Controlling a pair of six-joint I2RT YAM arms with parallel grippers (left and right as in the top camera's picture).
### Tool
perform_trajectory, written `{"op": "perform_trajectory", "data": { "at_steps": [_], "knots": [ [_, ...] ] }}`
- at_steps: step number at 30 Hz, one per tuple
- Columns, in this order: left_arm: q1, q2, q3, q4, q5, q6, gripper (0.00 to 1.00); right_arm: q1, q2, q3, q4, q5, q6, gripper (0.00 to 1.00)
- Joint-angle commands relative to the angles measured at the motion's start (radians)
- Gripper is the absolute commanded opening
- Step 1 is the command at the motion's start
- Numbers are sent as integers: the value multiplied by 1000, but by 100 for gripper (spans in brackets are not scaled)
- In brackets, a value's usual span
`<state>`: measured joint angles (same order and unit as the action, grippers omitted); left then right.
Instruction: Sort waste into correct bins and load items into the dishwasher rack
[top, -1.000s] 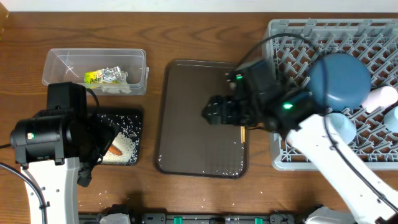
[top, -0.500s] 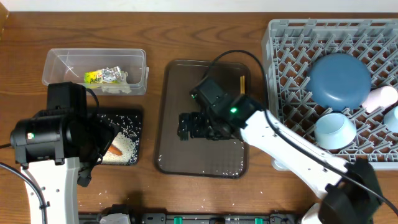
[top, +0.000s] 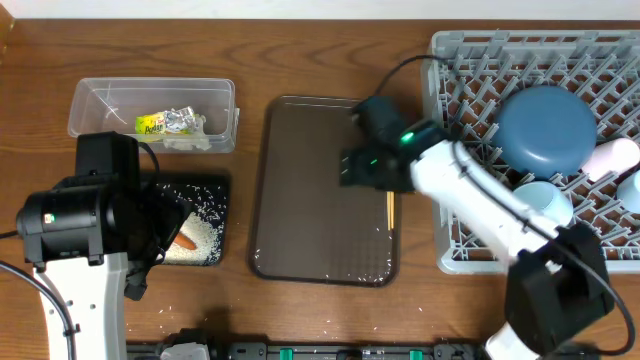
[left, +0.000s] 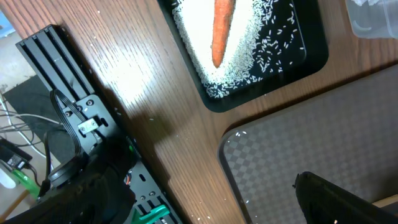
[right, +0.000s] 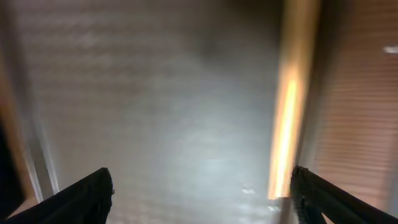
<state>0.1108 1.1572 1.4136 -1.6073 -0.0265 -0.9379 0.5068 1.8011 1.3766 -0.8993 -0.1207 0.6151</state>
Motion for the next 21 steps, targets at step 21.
{"op": "perform_trajectory", "data": {
  "at_steps": [21],
  "knots": [
    [3, 0, -3, -15, -14, 10, 98, 40, 237, 35, 19, 126, -60, 81]
  ]
}}
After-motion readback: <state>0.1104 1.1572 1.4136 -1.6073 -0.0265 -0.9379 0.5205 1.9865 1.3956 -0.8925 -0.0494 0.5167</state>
